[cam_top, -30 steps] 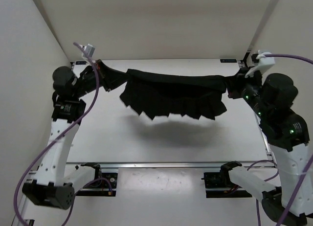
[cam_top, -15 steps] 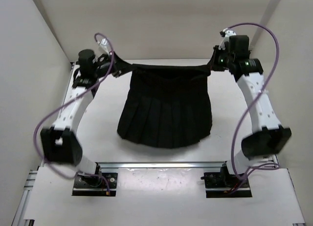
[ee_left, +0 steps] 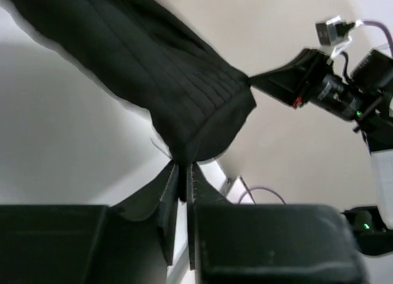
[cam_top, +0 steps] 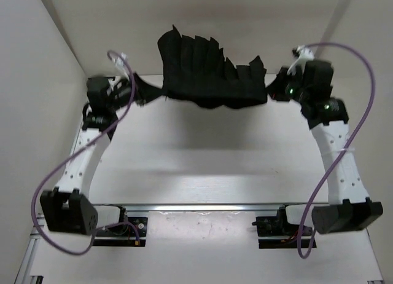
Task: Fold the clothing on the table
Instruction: Flatten the skirt out, then fold the skirt
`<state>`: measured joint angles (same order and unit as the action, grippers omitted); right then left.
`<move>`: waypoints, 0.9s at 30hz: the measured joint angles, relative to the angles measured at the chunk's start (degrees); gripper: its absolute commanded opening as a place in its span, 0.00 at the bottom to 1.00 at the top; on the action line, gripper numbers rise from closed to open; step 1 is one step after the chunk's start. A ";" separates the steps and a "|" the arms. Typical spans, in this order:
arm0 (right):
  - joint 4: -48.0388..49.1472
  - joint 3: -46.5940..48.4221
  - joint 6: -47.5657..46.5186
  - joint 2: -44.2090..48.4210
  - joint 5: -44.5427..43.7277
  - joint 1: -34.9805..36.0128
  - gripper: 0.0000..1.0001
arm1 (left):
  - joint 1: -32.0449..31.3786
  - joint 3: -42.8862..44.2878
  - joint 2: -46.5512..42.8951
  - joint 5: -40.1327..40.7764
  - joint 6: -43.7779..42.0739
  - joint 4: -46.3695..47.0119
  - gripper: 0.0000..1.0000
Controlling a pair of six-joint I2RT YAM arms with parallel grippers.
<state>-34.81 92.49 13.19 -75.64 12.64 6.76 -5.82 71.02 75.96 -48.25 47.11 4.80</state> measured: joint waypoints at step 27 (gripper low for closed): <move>-2.84 -27.71 3.93 -9.62 -0.39 2.84 0.44 | -8.83 -29.57 -0.11 29.99 -13.07 -17.31 0.49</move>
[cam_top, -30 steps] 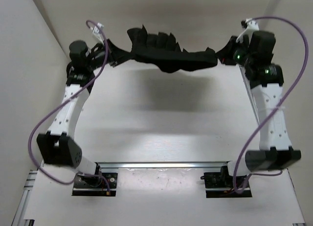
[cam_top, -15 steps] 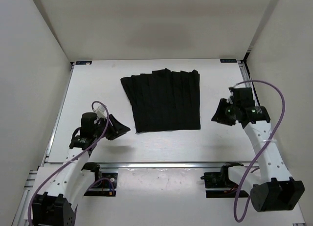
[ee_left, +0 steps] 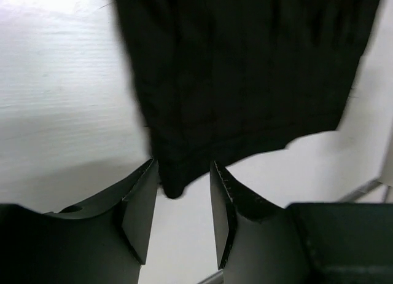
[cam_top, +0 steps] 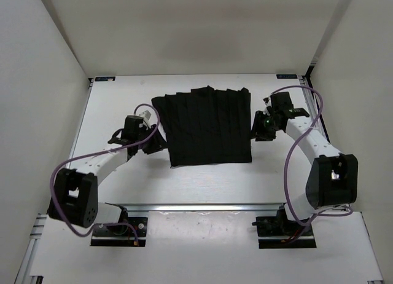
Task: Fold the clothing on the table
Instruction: Fold the skirt
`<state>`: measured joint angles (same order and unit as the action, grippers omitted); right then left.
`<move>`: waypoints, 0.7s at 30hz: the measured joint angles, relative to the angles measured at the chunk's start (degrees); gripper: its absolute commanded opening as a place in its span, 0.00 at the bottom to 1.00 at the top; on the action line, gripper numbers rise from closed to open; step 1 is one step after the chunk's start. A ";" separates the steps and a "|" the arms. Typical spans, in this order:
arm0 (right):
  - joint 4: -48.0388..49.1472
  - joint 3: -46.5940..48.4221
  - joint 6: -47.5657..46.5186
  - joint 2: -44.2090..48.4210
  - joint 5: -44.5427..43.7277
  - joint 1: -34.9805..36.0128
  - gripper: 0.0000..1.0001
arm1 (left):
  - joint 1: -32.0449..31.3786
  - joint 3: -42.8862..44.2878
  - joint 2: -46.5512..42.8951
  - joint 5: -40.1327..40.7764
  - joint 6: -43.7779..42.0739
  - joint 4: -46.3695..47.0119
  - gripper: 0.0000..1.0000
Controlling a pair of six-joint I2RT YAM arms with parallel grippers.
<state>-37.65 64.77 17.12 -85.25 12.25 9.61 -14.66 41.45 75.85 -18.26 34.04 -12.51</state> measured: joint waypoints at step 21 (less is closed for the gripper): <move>14.64 -14.01 0.96 -10.47 12.44 -7.39 0.28 | 2.23 -5.86 2.43 1.66 -0.61 3.39 0.49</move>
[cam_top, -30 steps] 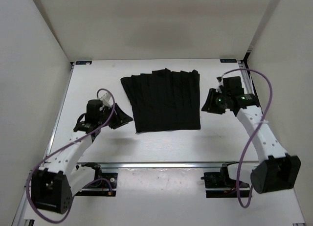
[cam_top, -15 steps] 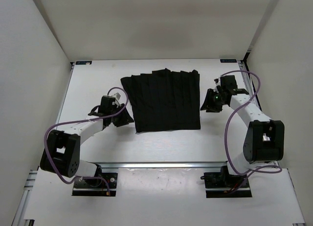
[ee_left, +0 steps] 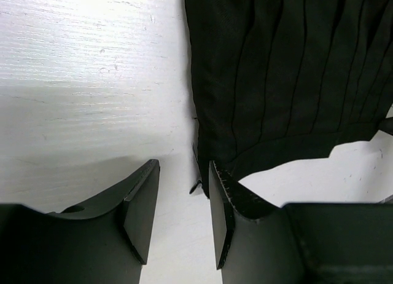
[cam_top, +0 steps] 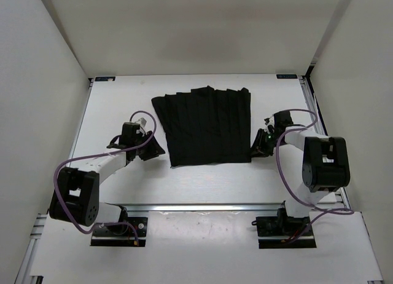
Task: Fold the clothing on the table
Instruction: Fold the skirt
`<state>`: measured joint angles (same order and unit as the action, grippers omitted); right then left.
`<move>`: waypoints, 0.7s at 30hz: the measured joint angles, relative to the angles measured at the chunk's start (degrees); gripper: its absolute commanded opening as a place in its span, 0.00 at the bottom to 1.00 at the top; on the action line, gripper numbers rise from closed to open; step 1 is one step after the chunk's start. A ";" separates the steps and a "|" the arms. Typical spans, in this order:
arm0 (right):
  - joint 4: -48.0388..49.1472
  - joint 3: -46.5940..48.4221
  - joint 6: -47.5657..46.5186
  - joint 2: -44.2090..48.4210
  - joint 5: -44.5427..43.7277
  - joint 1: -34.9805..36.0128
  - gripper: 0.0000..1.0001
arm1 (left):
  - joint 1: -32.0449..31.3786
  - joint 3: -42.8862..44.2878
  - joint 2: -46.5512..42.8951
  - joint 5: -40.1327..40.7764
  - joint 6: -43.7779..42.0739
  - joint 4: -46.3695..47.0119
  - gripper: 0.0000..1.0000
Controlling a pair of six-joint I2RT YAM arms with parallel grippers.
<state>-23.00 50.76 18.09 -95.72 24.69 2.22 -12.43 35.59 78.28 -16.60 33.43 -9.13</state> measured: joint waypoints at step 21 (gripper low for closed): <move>0.83 -0.85 7.45 17.35 10.38 -5.16 0.00 | 2.58 -16.48 0.24 -7.93 13.42 26.08 0.58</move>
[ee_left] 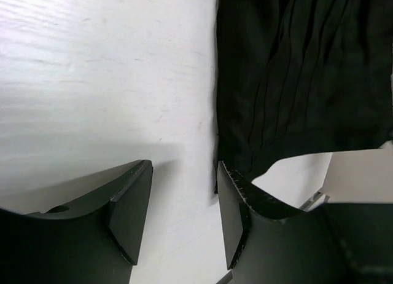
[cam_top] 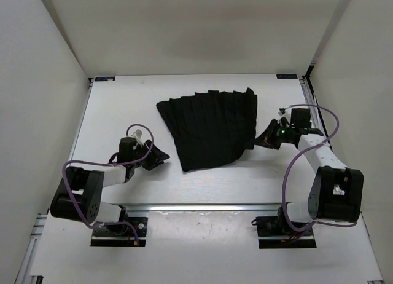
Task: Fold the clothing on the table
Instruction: Fold the skirt
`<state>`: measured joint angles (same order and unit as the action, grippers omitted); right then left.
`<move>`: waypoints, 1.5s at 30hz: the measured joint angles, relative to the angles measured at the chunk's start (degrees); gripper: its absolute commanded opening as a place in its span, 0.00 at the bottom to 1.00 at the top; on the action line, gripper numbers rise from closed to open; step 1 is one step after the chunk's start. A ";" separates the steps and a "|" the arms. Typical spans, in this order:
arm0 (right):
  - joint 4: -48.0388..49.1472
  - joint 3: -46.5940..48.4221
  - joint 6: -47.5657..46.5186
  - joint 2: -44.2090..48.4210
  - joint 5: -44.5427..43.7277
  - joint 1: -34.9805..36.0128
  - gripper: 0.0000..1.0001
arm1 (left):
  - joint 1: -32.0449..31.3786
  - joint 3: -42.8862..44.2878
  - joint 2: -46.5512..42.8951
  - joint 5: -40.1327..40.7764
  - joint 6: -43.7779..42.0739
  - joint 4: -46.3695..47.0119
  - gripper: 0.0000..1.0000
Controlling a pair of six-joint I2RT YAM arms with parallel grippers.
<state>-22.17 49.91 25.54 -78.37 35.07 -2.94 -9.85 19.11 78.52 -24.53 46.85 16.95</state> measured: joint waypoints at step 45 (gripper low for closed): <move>-11.74 -1.77 2.01 -2.78 -4.94 1.38 0.00 | -3.69 14.53 5.18 -3.89 -10.19 -21.03 0.20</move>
<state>-33.91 48.14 27.55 -81.14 30.13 -1.56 -13.54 33.65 83.70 -28.42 36.67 -4.08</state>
